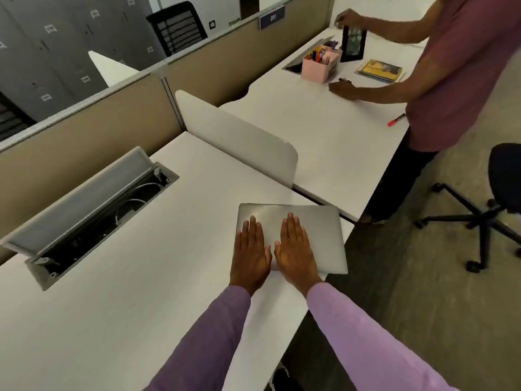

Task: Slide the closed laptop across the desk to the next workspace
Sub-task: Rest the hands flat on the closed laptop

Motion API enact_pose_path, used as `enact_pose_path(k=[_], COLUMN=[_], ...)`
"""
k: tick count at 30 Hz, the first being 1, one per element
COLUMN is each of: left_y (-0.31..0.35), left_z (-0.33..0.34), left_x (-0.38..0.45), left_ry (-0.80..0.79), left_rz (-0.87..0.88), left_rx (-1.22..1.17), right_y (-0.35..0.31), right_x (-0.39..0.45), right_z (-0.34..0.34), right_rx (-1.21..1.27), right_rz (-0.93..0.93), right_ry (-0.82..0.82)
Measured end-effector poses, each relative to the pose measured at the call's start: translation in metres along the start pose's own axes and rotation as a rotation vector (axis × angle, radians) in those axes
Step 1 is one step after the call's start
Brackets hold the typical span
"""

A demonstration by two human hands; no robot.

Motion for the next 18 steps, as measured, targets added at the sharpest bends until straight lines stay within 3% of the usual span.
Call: enact_pose_path(k=[3,18], left_y=[0.014,0.037], left_z=[0.004,0.028], left_x=[0.011,0.063], left_ry=[-0.016,-0.049], left_rz=[0.0,0.063], left_rx=[-0.033,-0.075], right_y=[0.023,0.069], right_x=[0.002,0.025], right_z=[0.001,0.016], right_rx=[-0.008,0.029], right_rz=[0.088,0.187], right_ry=[-0.02,-0.052])
Point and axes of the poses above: each hand's wrist, its own x-axis towards the middle knuckle, its own z-axis out of the palm, y = z × x, the point moved 7 cm from there along x, towards the middle knuckle, and after that the axes turned 4 degrees about y, right-handed, at the moved point
